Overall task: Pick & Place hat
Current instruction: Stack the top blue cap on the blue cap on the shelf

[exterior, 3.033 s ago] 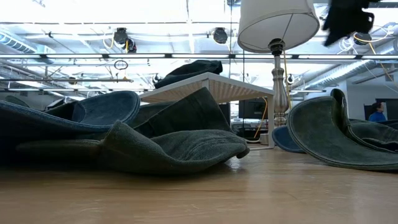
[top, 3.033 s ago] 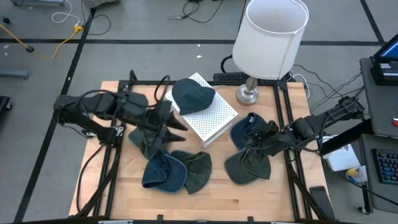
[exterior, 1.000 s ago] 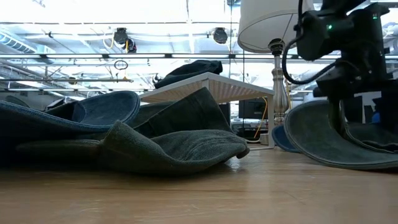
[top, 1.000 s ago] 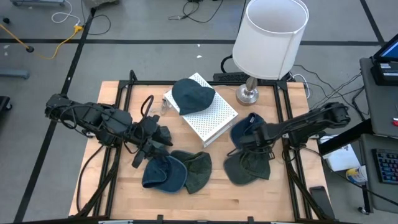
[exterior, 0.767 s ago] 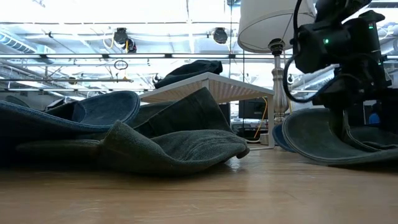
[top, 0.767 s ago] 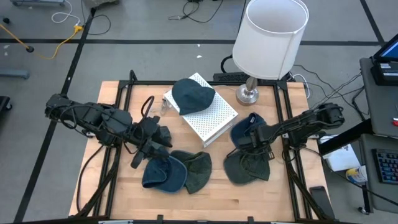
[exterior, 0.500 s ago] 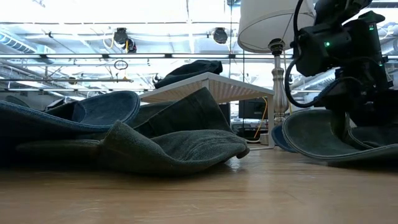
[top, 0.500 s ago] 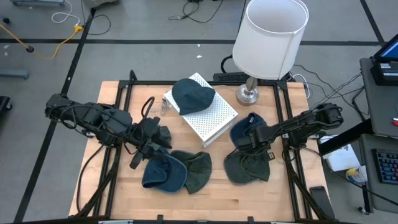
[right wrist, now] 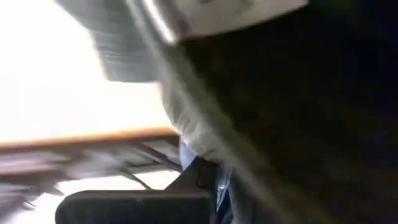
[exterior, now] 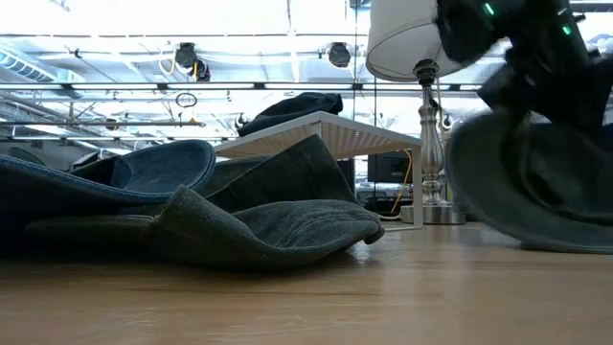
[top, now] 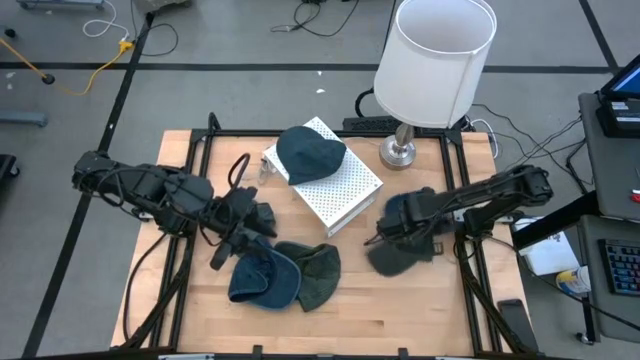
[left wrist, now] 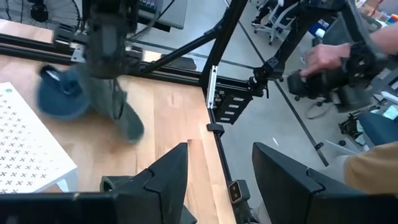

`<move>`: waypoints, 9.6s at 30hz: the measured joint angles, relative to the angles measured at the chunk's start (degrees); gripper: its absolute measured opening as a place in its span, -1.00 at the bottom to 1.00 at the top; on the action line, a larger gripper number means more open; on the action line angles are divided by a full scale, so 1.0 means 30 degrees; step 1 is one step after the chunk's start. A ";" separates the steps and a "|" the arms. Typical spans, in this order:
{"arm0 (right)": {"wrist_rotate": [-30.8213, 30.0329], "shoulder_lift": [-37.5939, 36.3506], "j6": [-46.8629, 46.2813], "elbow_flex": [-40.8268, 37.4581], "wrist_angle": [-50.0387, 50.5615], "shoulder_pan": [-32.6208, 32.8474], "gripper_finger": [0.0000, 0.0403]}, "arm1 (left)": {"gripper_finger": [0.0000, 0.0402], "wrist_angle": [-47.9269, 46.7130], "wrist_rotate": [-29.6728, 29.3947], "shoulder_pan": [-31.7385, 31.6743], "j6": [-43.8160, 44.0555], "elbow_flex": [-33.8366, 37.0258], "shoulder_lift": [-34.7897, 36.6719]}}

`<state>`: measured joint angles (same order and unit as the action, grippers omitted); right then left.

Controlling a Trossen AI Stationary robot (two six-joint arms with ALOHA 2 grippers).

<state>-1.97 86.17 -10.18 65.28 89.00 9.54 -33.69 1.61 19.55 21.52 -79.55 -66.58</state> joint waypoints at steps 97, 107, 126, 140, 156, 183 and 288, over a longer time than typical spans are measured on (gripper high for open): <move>-0.5766 -0.3587 -1.2353 0.3531 -3.8428 0.3765 -0.98 | -0.08 1.4938 -2.6144 0.9421 -2.7391 -0.0168 -0.3289; -0.5266 -0.3439 -1.2354 0.3531 -3.9186 0.3573 -0.98 | -0.08 1.6294 -2.7005 0.8535 -2.8618 -0.0160 -0.4476; -0.4853 -0.3431 -1.2869 0.3531 -3.9066 0.3563 -0.98 | -0.08 1.6985 -2.4458 0.6197 -2.8558 -0.0160 -0.4604; -0.5837 -0.3424 -1.3792 0.3531 -3.8314 0.3563 -0.97 | -0.70 1.9322 -2.3882 0.6397 -2.9653 -0.0160 -0.4592; -0.4968 -0.3490 -1.3764 0.3531 -3.4002 0.3592 -0.70 | -0.75 2.2846 -2.5128 0.6390 -3.0351 -0.0160 -0.4571; 0.1832 -0.3584 -0.5795 0.3531 -2.8574 0.4478 -0.60 | -0.75 2.4777 -2.7391 0.1989 -2.7119 -0.0153 -0.4403; 0.1768 -0.8298 -0.5614 0.3531 -3.2855 0.4729 -0.71 | -0.75 0.8790 -3.0571 -0.9187 -0.7513 -1.2823 -1.5824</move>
<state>3.33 61.28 -27.03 75.88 -9.56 23.73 -7.32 -90.11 -8.01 -1.02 -118.02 -114.06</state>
